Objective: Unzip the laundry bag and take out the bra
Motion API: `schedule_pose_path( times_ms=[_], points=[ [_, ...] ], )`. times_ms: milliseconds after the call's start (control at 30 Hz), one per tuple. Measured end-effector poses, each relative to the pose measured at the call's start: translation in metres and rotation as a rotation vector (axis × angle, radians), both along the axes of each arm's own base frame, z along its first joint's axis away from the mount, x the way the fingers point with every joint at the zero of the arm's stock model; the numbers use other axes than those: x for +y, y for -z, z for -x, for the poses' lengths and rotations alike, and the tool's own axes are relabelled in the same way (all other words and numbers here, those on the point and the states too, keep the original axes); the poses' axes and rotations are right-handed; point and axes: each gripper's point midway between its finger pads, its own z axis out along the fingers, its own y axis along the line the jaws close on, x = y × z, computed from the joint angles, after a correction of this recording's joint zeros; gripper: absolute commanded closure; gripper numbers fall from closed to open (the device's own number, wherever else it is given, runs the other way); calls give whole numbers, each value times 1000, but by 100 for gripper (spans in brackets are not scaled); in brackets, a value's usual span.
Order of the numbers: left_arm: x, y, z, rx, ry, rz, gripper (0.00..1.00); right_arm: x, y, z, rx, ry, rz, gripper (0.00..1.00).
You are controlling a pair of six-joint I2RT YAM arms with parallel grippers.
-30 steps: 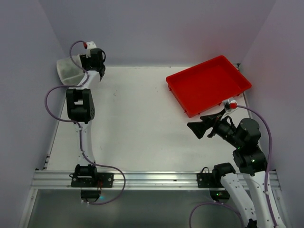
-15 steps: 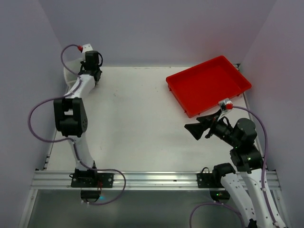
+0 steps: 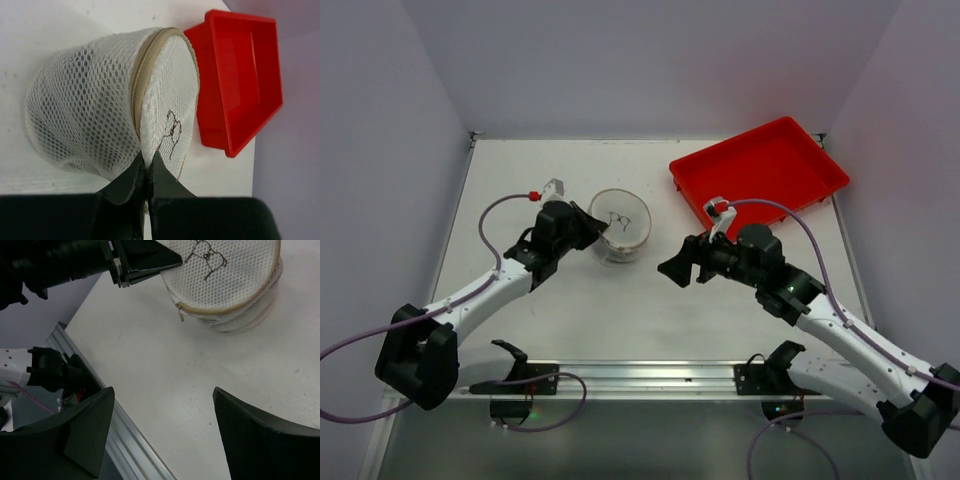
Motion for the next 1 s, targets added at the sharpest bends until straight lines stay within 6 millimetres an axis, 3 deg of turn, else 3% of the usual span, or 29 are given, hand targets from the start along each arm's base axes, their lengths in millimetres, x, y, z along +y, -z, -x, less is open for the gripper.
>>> schedule_pose_path(
  times_ms=[33,100,300,433,667,1000],
  points=[
    [-8,19,15,56,16,27,100,11,12,-1,27,-7,30,20],
    [-15,28,26,85,23,67,100,26,29,1,64,-14,73,22],
    [-23,16,37,65,21,178,100,74,80,7,137,-36,168,32],
    [-24,13,40,63,20,199,100,89,101,8,167,-15,197,42],
    [-24,9,45,59,26,220,100,99,111,-16,153,88,209,51],
    [-23,6,50,50,38,231,100,119,102,-40,110,134,179,57]
  ],
)
